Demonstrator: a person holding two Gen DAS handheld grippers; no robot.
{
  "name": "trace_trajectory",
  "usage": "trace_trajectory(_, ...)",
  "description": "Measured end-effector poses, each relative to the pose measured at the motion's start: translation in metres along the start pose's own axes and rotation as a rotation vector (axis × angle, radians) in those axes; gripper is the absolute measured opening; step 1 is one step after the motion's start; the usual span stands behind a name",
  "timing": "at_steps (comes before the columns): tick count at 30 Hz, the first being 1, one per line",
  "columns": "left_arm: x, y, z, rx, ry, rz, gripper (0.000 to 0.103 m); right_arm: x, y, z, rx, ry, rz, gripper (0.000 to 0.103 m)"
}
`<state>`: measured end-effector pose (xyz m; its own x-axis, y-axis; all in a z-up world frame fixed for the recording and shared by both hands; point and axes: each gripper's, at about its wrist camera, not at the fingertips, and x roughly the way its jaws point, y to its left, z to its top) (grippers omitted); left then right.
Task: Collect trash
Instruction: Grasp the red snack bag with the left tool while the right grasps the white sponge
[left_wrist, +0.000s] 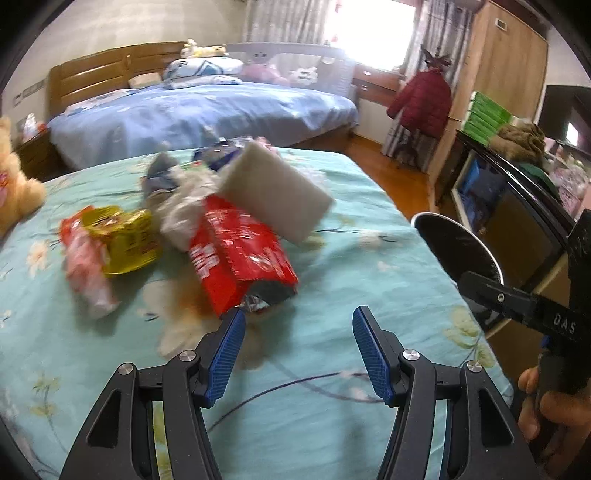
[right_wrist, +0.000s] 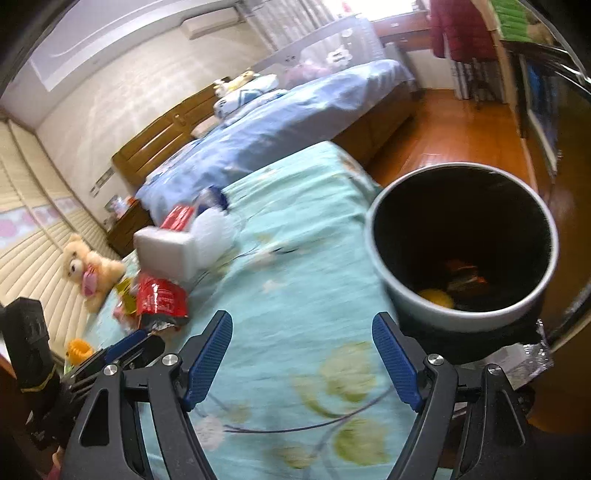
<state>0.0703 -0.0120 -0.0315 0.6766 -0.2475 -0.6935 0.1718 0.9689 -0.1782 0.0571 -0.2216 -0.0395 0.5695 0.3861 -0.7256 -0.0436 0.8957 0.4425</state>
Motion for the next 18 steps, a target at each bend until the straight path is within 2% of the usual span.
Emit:
trace_trajectory(12, -0.019, 0.013, -0.008, -0.057, -0.004, 0.066, 0.06, 0.027, 0.034, -0.01, -0.071, 0.059, 0.056, 0.08)
trace_trajectory(18, -0.014, 0.007, -0.002, -0.078, 0.009, 0.037, 0.06, 0.036, 0.037, -0.007, -0.071, 0.07, 0.056, 0.08)
